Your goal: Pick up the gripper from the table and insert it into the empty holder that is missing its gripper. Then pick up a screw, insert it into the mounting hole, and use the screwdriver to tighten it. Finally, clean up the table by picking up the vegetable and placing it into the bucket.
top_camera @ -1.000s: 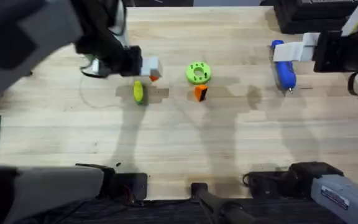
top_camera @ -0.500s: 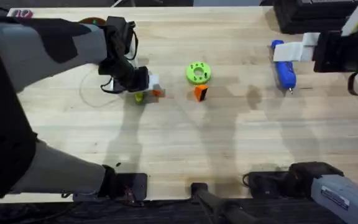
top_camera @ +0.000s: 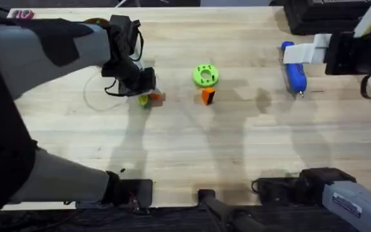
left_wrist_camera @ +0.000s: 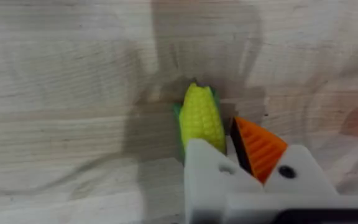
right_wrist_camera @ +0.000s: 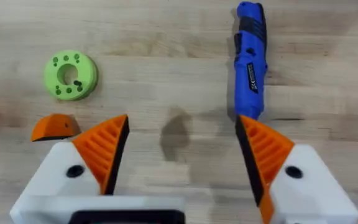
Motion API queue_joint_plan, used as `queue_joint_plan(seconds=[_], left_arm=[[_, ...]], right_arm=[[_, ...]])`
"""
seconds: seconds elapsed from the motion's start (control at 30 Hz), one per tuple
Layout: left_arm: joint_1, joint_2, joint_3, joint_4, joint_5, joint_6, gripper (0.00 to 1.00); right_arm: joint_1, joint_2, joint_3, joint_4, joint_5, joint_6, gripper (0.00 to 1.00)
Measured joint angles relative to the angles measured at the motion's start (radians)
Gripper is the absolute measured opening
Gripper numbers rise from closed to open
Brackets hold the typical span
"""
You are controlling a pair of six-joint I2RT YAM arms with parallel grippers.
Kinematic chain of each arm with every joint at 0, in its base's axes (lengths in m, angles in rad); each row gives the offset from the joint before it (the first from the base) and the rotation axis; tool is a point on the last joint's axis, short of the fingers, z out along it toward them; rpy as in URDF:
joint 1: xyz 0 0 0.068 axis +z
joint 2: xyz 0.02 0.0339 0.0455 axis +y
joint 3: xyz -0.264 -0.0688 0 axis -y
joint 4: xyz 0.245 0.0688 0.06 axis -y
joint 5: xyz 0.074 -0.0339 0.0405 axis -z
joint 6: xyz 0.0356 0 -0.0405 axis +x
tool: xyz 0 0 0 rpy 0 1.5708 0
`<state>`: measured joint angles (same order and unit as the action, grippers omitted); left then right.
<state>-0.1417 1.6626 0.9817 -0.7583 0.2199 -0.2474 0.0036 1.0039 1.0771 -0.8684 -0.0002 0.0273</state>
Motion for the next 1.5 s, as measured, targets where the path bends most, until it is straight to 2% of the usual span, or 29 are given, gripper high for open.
queue_joint_plan(seconds=[0.13,0.17,0.33,0.43,0.7,1.1,1.23,1.37,1.5], left_arm=[[0.003,0.006,-0.001,-0.005,-0.020,-0.003,0.856],[0.003,0.008,-0.001,-0.006,-0.024,-0.004,0.910],[0.003,-0.008,-0.001,-0.005,-0.025,-0.004,0.936],[0.003,-0.073,-0.002,-0.009,-0.014,-0.004,0.938],[0.003,-0.477,-0.002,-0.022,0.033,-0.005,0.992],[0.003,-0.947,-0.002,-0.024,0.200,-0.008,0.988],[0.003,-1.041,-0.002,-0.055,0.214,-0.008,0.988],[0.003,-1.081,-0.002,-0.078,0.201,-0.007,0.988],[0.003,-1.086,-0.045,-0.013,0.183,0.055,0.987]], right_arm=[[0.000,0.000,0.000,0.000,0.000,0.000,0.989],[0.000,0.000,0.000,0.000,0.000,0.000,0.990],[0.000,0.000,0.000,0.000,0.000,0.000,0.990],[0.000,0.000,0.000,0.000,0.000,0.000,0.989],[0.000,0.000,0.000,0.000,0.000,0.000,0.988],[0.000,0.000,0.000,0.000,0.000,0.000,0.989],[0.000,0.000,0.000,0.000,0.000,0.000,0.989],[0.000,0.000,0.000,0.000,0.000,0.000,0.989],[0.000,0.000,0.000,0.000,0.000,0.000,0.989]])
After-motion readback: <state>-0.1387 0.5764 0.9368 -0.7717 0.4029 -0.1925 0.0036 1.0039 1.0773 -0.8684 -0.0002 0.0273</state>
